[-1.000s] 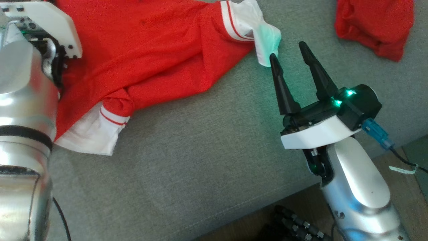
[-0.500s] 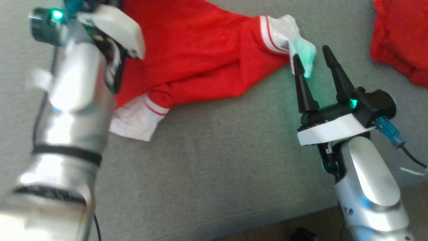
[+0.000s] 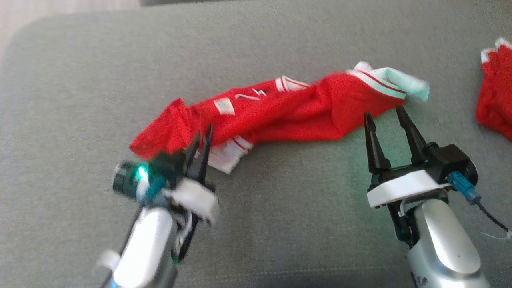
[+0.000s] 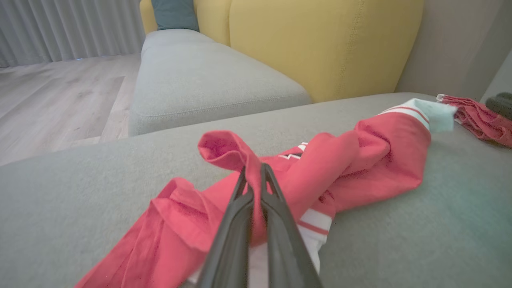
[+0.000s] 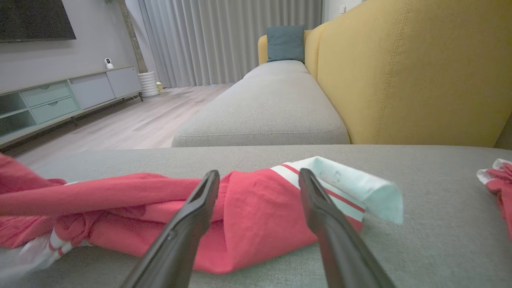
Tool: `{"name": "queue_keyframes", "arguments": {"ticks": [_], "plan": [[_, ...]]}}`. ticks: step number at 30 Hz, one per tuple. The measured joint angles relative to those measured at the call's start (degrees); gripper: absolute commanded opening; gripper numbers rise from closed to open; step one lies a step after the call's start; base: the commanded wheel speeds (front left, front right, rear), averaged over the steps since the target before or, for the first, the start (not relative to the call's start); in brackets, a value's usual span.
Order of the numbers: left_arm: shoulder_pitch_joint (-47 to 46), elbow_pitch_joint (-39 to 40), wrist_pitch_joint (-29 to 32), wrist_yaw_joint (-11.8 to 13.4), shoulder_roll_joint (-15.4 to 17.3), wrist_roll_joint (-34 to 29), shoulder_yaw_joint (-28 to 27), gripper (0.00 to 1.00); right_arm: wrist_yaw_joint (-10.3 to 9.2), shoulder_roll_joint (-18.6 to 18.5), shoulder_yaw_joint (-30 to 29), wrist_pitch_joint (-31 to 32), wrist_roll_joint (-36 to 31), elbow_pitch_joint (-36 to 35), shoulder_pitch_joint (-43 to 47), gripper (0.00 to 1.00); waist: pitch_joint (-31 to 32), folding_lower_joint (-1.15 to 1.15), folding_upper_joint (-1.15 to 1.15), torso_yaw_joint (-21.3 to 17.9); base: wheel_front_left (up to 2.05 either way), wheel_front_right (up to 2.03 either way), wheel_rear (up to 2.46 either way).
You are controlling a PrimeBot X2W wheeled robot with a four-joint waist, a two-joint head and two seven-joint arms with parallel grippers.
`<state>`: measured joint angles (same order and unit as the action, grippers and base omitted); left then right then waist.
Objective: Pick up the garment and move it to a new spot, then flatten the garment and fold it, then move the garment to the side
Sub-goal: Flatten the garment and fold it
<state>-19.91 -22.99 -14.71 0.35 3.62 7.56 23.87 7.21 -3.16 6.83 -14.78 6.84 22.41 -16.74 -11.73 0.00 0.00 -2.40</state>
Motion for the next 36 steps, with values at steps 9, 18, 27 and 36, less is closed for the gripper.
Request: {"name": "queue_keyframes", "arguments": {"ticks": [9, 18, 27, 36], "plan": [[8.8, -0.2, 0.0, 1.2, 0.2, -0.8, -0.2, 0.45, 0.00, 0.0, 0.8, 0.0, -0.2, 2.1, 1.7, 1.00, 3.9, 0.00, 0.00, 2.0, 0.00, 0.00, 0.00], [12.7, -2.0, 0.0, 4.3, 0.1, 0.3, -7.5, 1.00, 0.00, 0.0, 2.0, 0.0, -0.2, 4.1, 1.7, 1.00, 4.3, 0.00, 0.00, 0.8, 0.00, 0.00, 0.00], [12.6, 0.9, 0.0, 3.9, -0.4, -0.3, -8.1, 1.00, 0.00, 0.0, 8.5, 0.0, 0.0, 7.4, -2.1, 1.00, 4.2, 0.00, 0.00, 2.2, 0.00, 0.00, 0.00], [12.6, 2.2, 0.0, 2.8, -0.7, -0.2, -4.9, 1.00, 0.00, -3.2, 30.6, 9.1, 8.6, 15.9, -19.7, 1.00, 3.2, 0.00, 0.00, 7.1, 0.00, 0.00, 0.00]]}}
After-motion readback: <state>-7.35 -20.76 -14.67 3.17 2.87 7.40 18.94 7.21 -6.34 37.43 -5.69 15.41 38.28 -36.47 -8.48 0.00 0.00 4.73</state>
